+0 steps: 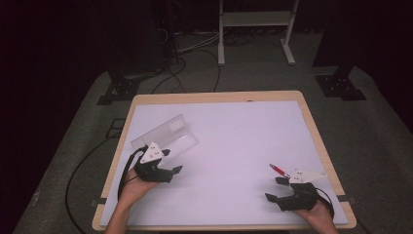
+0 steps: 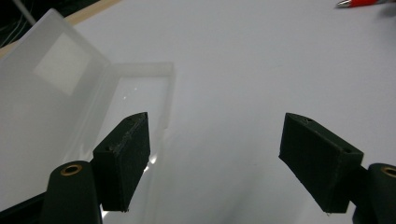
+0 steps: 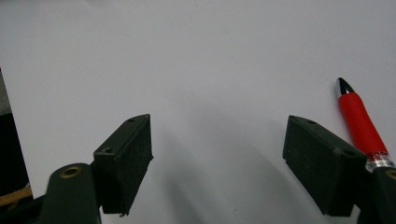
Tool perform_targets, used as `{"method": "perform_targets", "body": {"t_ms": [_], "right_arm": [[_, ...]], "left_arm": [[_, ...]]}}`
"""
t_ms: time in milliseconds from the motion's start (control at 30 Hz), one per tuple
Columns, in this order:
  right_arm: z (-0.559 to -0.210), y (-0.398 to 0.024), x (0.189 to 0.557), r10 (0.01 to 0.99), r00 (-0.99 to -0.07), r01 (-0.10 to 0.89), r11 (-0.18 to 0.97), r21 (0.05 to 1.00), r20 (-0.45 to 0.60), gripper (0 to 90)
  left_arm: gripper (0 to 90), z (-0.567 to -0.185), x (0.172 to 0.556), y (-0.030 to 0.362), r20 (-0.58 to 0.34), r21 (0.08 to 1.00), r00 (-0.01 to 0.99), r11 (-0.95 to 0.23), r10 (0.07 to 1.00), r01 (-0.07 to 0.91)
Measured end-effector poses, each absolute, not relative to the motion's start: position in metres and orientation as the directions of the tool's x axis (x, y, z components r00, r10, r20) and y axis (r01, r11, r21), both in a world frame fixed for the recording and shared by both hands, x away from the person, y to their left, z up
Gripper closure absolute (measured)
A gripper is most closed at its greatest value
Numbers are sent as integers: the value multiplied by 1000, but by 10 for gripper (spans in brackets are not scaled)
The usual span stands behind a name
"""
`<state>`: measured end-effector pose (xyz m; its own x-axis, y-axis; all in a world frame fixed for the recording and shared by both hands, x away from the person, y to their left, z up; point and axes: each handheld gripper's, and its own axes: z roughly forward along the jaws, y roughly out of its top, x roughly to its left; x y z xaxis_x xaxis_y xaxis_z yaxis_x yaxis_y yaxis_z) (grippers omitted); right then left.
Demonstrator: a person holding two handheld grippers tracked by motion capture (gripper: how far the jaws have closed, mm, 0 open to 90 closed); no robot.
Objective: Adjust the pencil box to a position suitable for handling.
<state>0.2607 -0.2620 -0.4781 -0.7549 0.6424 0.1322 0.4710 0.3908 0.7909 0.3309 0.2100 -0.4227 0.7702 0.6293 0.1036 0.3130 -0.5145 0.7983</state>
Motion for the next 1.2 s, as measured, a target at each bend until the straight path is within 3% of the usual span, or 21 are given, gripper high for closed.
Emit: {"method": "perform_targets", "body": {"t_ms": [367,700,1200], "right_arm": [[-477,-264,260,645,-754,465,393,793,123,230],[-477,-260,259,637,-763,458,410,789,112,230],[-476,-260,259,636,-764,451,405,795,109,230]], "left_arm": [[347,-437,359,219,62,750,744,-523,666,405],[452,-445,370,219,58,719,743,-544,666,432],[705,-455,378,218,55,665,748,-583,661,466]]}}
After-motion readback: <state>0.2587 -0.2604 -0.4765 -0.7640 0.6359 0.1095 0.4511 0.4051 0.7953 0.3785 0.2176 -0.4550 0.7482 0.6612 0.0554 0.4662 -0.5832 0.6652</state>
